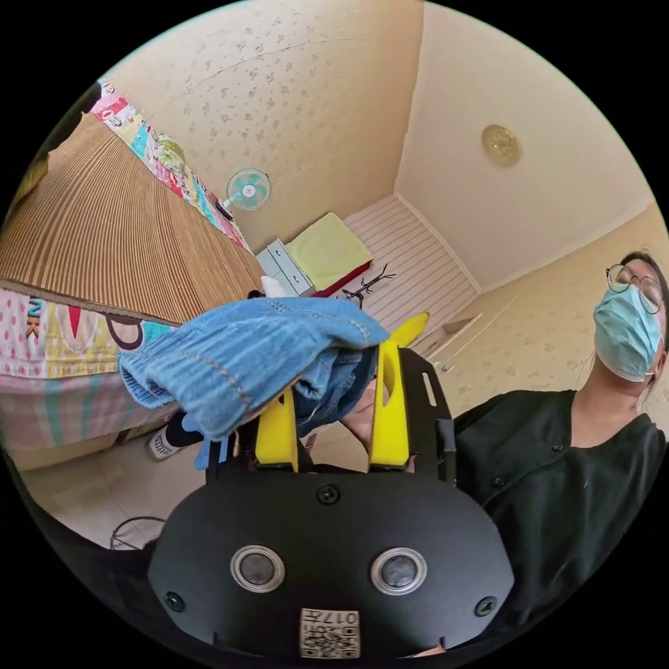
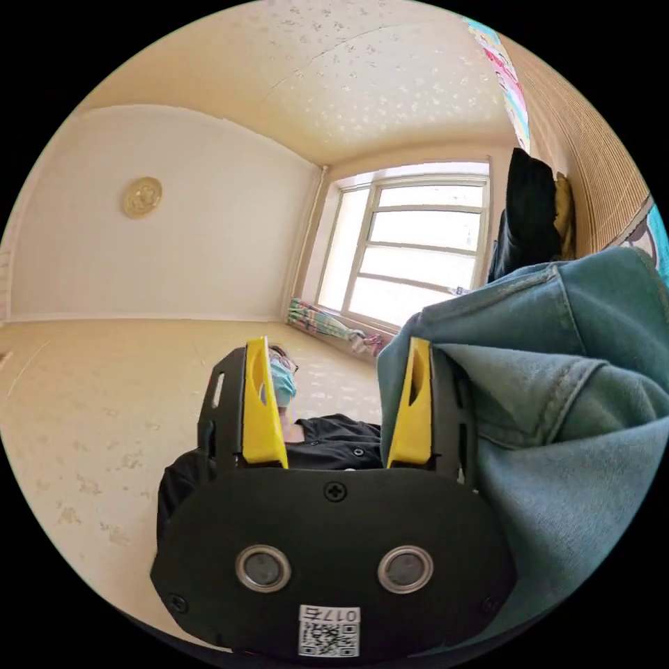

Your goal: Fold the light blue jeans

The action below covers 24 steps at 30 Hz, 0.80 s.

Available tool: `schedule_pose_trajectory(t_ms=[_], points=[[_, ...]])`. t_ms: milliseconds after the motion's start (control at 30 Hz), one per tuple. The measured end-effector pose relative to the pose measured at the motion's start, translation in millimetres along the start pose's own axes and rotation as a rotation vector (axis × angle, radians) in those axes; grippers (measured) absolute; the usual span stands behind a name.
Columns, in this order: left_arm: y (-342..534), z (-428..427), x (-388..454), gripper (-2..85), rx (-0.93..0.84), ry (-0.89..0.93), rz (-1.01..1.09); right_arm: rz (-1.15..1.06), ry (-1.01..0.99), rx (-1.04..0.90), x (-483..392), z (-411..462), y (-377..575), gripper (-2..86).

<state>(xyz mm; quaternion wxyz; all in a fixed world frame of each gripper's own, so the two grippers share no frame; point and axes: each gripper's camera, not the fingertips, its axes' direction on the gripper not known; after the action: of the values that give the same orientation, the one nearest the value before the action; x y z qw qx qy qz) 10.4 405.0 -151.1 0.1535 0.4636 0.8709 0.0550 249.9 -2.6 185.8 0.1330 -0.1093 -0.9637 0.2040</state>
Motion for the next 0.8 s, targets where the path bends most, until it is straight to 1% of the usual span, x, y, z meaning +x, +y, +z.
schedule_pose_trajectory(t_ms=[100, 333, 433, 500, 533, 567, 600, 667, 700, 767, 800], points=[[2, 8, 1, 16.5, 0.002, -0.012, -0.019, -0.032, 0.133, -0.055, -12, 14, 8, 15.3], [8, 29, 18, 15.6, 0.011, -0.043, -0.028, -0.063, 0.205, -0.127, -27, 43, 26, 15.4], [14, 43, 27, 13.2, 0.003, -0.017, -0.012, -0.118, 0.336, -0.212, -39, 70, 41, 14.6], [19, 57, 37, 11.2, -0.014, -0.001, 0.006, -0.188, 0.481, -0.3, -52, 98, 55, 12.5], [20, 61, 41, 10.8, -0.02, 0.0, 0.013, -0.207, 0.516, -0.325, -56, 104, 59, 11.8], [21, 68, 48, 10.2, -0.038, 0.003, 0.034, -0.246, 0.593, -0.38, -62, 119, 67, 9.4], [23, 77, 57, 9.8, -0.068, -0.013, 0.059, -0.27, 0.718, -0.442, -67, 133, 74, 5.9], [24, 91, 72, 9.3, -0.108, -0.031, 0.094, -0.299, 0.781, -0.538, -77, 153, 81, 4.2], [25, 94, 78, 8.7, -0.109, -0.014, 0.11, -0.33, 0.848, -0.572, -85, 165, 85, 3.3], [27, 91, 88, 7.1, -0.086, 0.027, 0.137, -0.411, 0.877, -0.583, -109, 181, 89, 2.5], [25, 86, 97, 5.9, -0.091, 0.021, 0.17, -0.477, 0.855, -0.536, -134, 186, 88, 2.1]])
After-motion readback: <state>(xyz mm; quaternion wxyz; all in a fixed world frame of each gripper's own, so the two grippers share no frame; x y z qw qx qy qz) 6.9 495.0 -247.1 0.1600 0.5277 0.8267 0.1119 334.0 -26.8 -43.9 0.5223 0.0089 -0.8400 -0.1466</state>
